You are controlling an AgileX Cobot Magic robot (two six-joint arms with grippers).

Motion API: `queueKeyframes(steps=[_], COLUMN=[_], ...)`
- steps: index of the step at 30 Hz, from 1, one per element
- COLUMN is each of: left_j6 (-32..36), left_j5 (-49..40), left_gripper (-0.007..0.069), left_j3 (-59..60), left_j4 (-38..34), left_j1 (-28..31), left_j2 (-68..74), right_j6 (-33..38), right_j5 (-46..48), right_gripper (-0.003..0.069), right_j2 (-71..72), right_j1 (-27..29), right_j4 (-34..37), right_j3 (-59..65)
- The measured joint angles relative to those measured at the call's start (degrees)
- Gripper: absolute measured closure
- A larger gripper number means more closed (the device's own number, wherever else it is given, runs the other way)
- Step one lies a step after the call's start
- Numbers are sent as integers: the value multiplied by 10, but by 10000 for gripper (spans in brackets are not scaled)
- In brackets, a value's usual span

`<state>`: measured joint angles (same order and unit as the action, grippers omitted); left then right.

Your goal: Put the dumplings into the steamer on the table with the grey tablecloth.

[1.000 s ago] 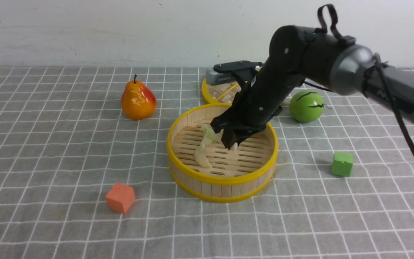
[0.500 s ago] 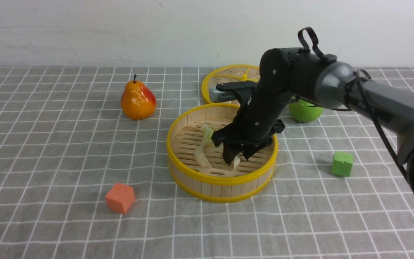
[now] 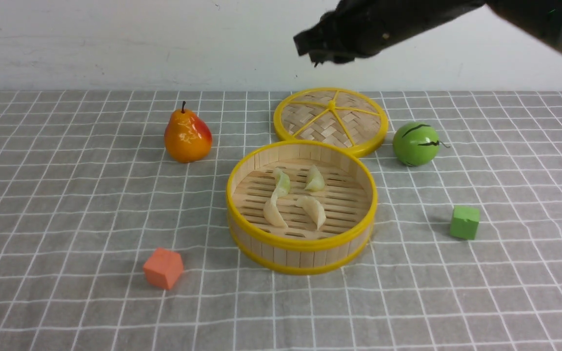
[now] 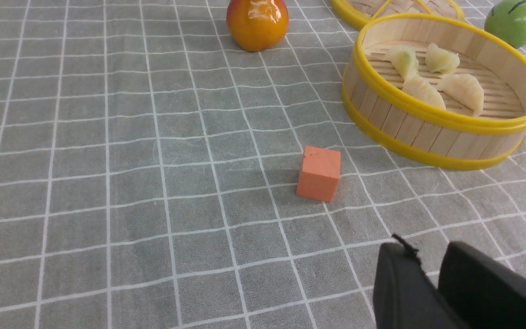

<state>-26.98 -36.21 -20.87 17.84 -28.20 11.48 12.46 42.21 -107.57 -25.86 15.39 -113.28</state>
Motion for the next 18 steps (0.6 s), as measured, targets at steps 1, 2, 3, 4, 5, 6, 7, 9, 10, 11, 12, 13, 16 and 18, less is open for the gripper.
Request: queueKeyframes(steps=[1,2,3,4,5,6,7,9,10,11,12,13,16,18], left_j6=[0,0,0,0,0,0,-1,-1,-1,-1,-1,-1,-1,-1], left_j5=[0,0,0,0,0,0,0,-1,-1,-1,-1,-1,-1,-1], left_gripper=[492,491,491,489,487,487,484,482,481,481,481,480,477,477], left_j3=[0,0,0,0,0,0,0,0,0,0,0,0,0,0], left_j4=[0,0,0,0,0,0,0,0,0,0,0,0,0,0], left_j1=[0,0,0,0,0,0,0,0,0,0,0,0,0,0], left_j2=[0,0,0,0,0,0,0,0,0,0,0,0,0,0], right_j6=[21,41,54,64,75,77,84,85,85,85,85,85,85,86], right_j5=[6,19,33,43,54,54,56,17,-23,-51,-115,-172,-307,-378], right_gripper=[671,676,676,673,669,669,666,664,663,662,663,662,661,661], right_j2=[14,27,41,55,70,73,102,142,163,175,198,213,237,237], right_j1=[-2,-4,-4,-3,2,3,14,28,31,32,32,27,9,-3], right_j4=[2,4,4,4,5,5,5,15,28,38,60,87,136,158], right_j3=[0,0,1,3,11,11,27,53,67,75,90,100,118,125])
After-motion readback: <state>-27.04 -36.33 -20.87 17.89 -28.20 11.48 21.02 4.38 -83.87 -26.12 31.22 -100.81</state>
